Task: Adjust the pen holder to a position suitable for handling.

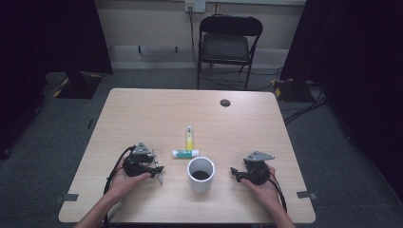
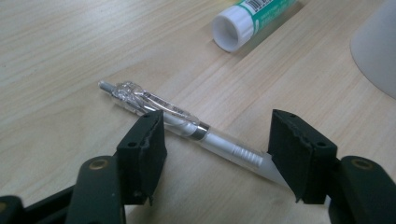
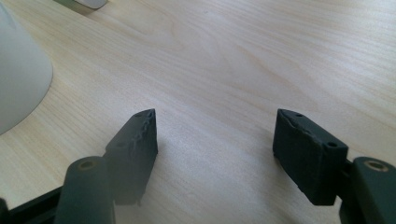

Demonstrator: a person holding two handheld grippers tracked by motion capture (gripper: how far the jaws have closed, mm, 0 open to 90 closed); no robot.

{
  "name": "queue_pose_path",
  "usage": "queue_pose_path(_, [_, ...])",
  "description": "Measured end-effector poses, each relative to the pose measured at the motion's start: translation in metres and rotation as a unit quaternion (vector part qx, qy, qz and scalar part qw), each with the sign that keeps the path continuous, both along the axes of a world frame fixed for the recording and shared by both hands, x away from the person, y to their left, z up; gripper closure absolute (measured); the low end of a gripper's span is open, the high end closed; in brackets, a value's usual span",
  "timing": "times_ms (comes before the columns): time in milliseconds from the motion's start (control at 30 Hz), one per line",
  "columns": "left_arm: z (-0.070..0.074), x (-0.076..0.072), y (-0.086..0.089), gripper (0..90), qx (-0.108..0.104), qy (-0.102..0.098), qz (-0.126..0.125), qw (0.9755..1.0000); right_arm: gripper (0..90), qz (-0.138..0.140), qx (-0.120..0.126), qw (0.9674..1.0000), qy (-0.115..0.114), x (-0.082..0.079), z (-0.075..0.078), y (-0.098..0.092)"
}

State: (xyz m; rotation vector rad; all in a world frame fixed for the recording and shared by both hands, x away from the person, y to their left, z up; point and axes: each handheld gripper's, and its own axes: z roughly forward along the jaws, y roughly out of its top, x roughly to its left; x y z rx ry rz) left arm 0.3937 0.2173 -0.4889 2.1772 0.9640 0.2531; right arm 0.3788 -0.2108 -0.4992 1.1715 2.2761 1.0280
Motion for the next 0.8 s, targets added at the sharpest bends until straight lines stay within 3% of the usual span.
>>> queue_pose_path(333, [0.002,-0.002,0.01,51.4,-0.006,0.017,-0.003,0.9998,30.2,0.0,0.0,1.0,0.0,0.0,0.0,0.0])
queue_pose_path(633, [0.007,-0.004,0.022,50.3,0.009,0.038,0.008,0.9992,30.2,0.0,0.0,1.0,0.0,0.0,0.0,0.0])
queue_pose_path(733, [0.005,-0.005,0.025,49.0,0.004,0.032,0.014,0.9994,30.2,0.0,0.001,1.0,0.0,0.0,0.0,0.0])
queue_pose_path(800, [0.005,-0.006,0.024,47.4,0.013,0.026,0.015,0.9995,30.2,0.0,0.0,1.0,0.0,0.0,0.0,0.0])
